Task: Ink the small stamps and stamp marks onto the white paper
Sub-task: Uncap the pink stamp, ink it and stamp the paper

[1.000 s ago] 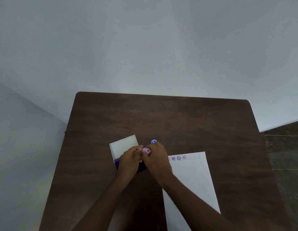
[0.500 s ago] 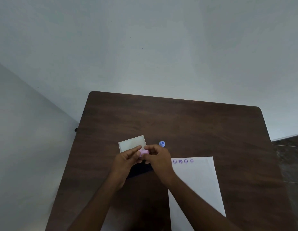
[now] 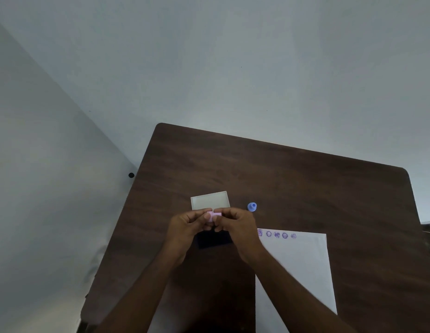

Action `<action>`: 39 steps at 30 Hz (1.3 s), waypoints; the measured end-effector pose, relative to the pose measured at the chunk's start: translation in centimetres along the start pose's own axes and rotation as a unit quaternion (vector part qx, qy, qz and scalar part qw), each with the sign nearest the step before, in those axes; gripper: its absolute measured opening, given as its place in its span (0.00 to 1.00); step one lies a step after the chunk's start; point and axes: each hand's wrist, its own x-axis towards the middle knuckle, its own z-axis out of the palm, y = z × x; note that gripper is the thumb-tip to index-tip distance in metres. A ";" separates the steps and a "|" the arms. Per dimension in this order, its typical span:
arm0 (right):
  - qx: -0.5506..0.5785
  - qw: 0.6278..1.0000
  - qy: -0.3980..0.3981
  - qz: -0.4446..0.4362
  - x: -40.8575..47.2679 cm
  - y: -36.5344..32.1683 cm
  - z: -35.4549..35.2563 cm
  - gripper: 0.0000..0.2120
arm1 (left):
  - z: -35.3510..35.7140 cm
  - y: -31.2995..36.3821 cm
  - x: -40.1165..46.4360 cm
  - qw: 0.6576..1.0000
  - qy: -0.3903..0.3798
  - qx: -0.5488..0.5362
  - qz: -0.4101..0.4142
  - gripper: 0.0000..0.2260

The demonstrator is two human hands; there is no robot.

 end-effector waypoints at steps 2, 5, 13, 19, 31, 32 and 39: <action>0.001 1.000 -0.005 -0.005 -0.1 -0.2 0.2 0.05 | -0.3 -0.1 -0.2 1.000 -0.002 -0.012 0.001 0.09; 0.009 1.000 -0.008 -0.019 -0.3 -0.5 0.4 0.08 | -0.5 -0.3 -0.2 1.000 0.000 -0.027 -0.004 0.10; -0.004 1.000 -0.008 -0.015 -0.2 -0.4 0.6 0.08 | -0.6 -0.7 -0.2 0.998 0.010 -0.063 -0.019 0.12; 0.002 1.000 -0.009 -0.009 -0.1 -0.3 0.5 0.06 | -1.1 -0.3 -0.6 0.999 0.005 -0.031 -0.006 0.12; 0.037 0.999 -0.004 0.001 -0.5 -0.7 0.5 0.09 | -2.4 -1.0 -1.2 0.993 0.012 -0.111 -0.032 0.16; 0.035 0.999 -0.003 0.005 -0.5 -0.7 0.6 0.09 | -2.4 -1.1 -1.3 0.992 0.010 -0.118 -0.036 0.16; 0.026 0.999 0.001 0.040 -0.4 0.0 0.6 0.05 | -4.2 -2.9 -1.8 0.994 0.073 -0.036 -0.072 0.14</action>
